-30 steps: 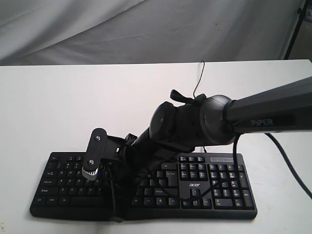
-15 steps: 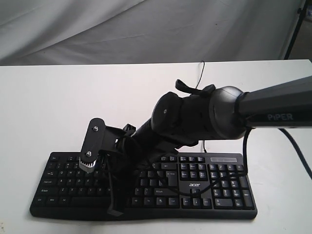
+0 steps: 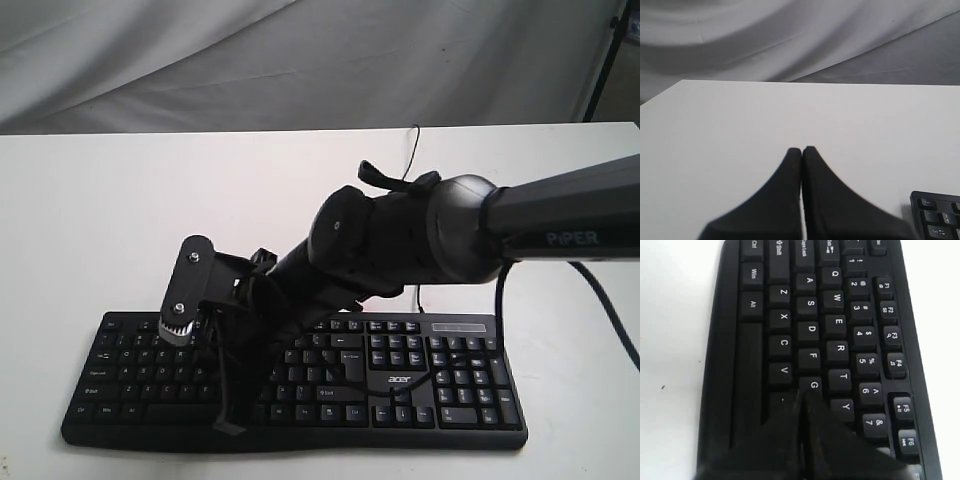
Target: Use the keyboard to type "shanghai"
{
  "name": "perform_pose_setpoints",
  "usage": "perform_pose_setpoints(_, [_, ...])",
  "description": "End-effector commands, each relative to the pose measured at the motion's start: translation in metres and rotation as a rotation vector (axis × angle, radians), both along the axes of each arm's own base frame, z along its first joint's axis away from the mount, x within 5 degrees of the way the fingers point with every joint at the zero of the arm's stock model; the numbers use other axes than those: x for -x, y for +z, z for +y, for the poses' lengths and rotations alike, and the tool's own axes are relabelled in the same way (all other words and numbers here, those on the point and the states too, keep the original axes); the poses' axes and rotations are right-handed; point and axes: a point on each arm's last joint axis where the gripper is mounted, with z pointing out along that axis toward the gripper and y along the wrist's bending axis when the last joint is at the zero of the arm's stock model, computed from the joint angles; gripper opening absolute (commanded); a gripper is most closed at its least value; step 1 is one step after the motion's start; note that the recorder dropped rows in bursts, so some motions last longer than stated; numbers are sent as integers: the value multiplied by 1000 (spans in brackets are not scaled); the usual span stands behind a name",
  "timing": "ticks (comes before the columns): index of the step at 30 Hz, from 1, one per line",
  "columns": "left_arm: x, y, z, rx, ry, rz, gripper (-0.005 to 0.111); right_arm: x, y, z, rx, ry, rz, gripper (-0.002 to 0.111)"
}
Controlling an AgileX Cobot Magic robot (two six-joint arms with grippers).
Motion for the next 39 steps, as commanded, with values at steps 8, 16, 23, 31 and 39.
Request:
perform_pose_setpoints(8, [0, -1, 0, 2, -4, -6, 1, -17, 2, 18, -37, 6, 11, 0])
perform_pose_setpoints(16, [0, -1, 0, 2, -4, -6, 1, -20, -1, 18, -26, -1, -8, 0])
perform_pose_setpoints(23, [0, -1, 0, 2, -4, -6, 1, -20, -12, 18, -12, -4, 5, 0])
perform_pose_setpoints(31, [0, -1, 0, 2, -4, -6, 1, -20, -15, 18, -11, -2, 15, 0])
perform_pose_setpoints(39, [0, -1, 0, 2, -4, -6, 1, -20, -16, 18, -9, 4, 18, 0])
